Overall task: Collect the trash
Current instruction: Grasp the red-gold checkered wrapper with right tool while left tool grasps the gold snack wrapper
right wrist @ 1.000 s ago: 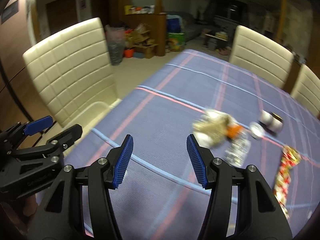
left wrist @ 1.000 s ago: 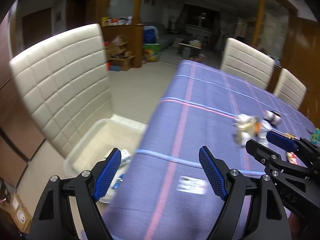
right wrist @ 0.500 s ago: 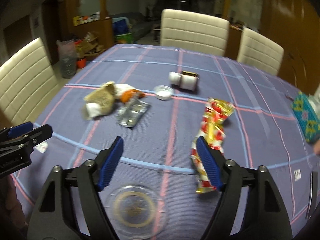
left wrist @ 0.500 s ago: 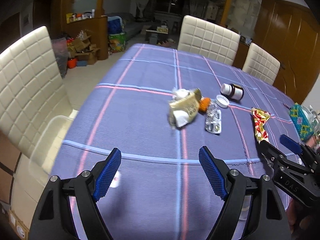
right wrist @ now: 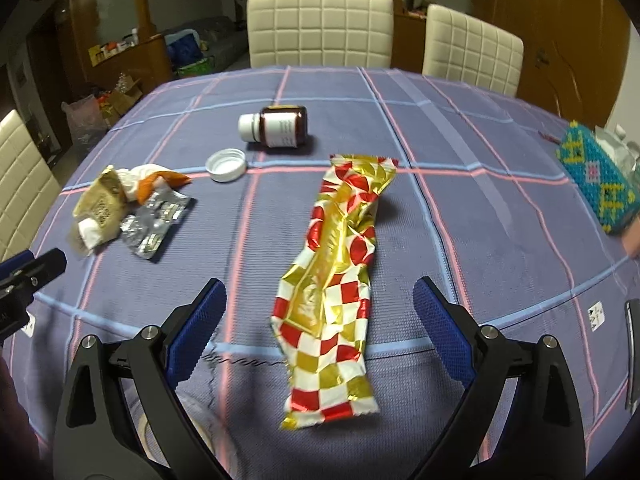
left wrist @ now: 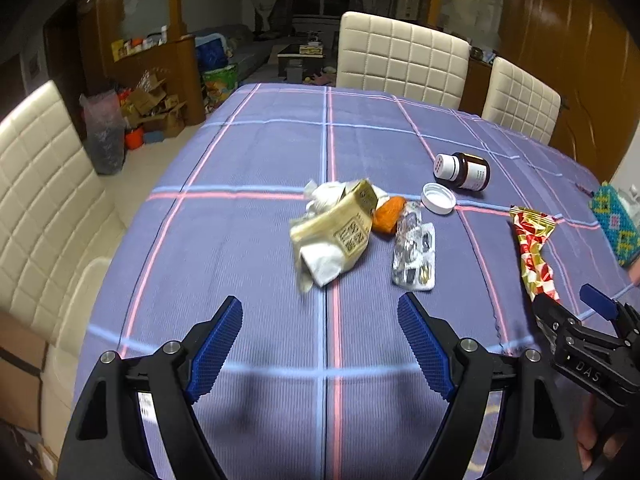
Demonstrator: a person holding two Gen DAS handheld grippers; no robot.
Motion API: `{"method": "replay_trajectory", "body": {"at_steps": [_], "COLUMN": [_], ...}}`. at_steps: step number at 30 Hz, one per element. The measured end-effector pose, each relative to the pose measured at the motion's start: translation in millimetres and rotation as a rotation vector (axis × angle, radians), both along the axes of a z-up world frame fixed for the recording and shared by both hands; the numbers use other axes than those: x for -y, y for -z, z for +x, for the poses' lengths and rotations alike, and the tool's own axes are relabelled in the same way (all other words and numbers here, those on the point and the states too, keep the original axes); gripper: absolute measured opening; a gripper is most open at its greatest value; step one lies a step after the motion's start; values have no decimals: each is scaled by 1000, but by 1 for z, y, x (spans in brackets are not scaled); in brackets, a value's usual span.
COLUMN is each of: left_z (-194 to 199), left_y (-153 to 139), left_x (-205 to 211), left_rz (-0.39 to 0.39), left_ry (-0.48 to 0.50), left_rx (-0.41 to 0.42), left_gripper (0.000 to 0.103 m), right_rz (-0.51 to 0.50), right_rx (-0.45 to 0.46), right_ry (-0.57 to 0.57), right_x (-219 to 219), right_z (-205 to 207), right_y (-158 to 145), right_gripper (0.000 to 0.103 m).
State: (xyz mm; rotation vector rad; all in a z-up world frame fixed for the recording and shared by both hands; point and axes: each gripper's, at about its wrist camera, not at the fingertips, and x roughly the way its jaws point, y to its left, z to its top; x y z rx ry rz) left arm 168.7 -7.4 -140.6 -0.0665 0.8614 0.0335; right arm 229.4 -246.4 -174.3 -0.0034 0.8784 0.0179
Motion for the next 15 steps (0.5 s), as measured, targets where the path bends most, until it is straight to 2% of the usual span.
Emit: {"method": "replay_trajectory", "body": {"at_steps": [5,6,11,15], "left_z": [20,24,45,60], "left_y": [4,5,13,20], "left_x": [0,0,-6,-3], "left_rz": [42,45,42,28], "left_ry": [14,15,27,58], "left_rx": [5,3,-15,-33], "left_gripper": [78,78,78,78], "right_rz": [8,8,23,-1], "right_rx": [-41,-48,-111,-85], "right_ry": [0,-2,-32,-56], "right_x": [0,-1,-10,-24], "right_z": [10,12,26,36], "right_y": [8,10,22,21], "right_gripper": [92,89,68,43]}}
